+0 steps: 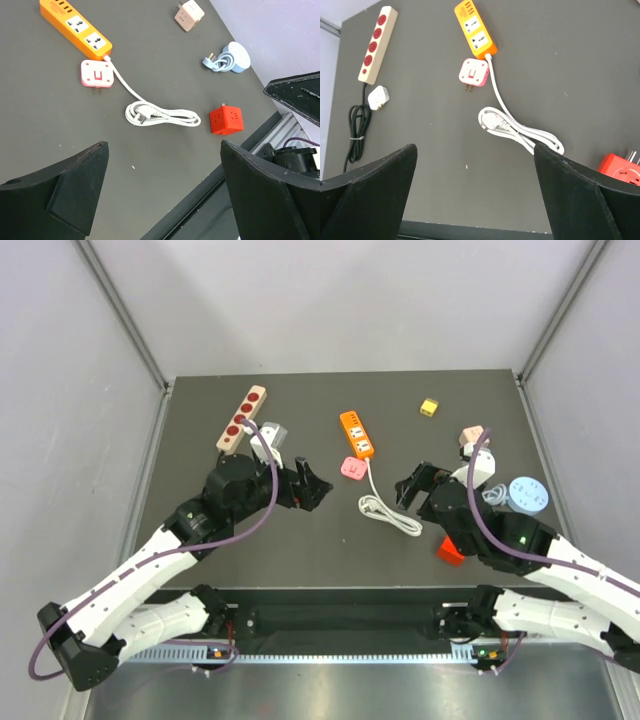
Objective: Insert the plug
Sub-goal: Move the plug to the center of the board.
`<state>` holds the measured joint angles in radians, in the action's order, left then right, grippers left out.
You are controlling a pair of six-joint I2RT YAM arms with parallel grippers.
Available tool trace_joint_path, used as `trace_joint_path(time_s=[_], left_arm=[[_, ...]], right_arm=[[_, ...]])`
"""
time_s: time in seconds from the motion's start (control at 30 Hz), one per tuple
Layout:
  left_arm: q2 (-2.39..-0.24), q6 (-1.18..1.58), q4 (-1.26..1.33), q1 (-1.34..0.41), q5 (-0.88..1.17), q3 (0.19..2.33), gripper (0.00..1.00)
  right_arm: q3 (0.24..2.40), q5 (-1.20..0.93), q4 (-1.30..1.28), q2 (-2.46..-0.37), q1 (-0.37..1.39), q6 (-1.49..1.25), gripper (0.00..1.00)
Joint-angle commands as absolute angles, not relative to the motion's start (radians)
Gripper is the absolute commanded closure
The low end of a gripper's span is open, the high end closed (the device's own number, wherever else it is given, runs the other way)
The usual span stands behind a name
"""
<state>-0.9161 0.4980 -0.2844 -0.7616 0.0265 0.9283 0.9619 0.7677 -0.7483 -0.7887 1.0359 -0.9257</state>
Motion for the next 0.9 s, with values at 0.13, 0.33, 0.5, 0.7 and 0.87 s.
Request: trace_joint_path(time_s=[0.13, 0.33, 0.5, 0.7, 0.87], left_arm=[[-0.926, 0.43, -0.253, -0.764, -0.08, 0.907, 0.03], [-0.925, 0.402, -0.267, -0.764, -0.109, 0.891, 0.03], [-0.907, 0.394, -0.201, -0.764, -0.109, 0.804, 0.03], [-0.946, 0.402, -0.267, -0.764, -0.121, 0.842, 0.03], [-0.953, 0.414, -0.272, -0.764, -0.095, 0.836, 0.03]], right_arm=[[0.962, 0.86, -0.765, -0.781, 1.026, -1.019, 0.0], [0.989, 1.053, -0.95, -0.759, 0.938, -1.125, 0.0], [1.014, 0.997, -0.963, -0.745, 0.595, -0.967, 0.0], [1.035, 0.708, -0.89, -0.902, 0.193, -0.741, 0.0], [0.89, 0.392, -0.867, -0.992, 0.077, -0.847, 0.09]])
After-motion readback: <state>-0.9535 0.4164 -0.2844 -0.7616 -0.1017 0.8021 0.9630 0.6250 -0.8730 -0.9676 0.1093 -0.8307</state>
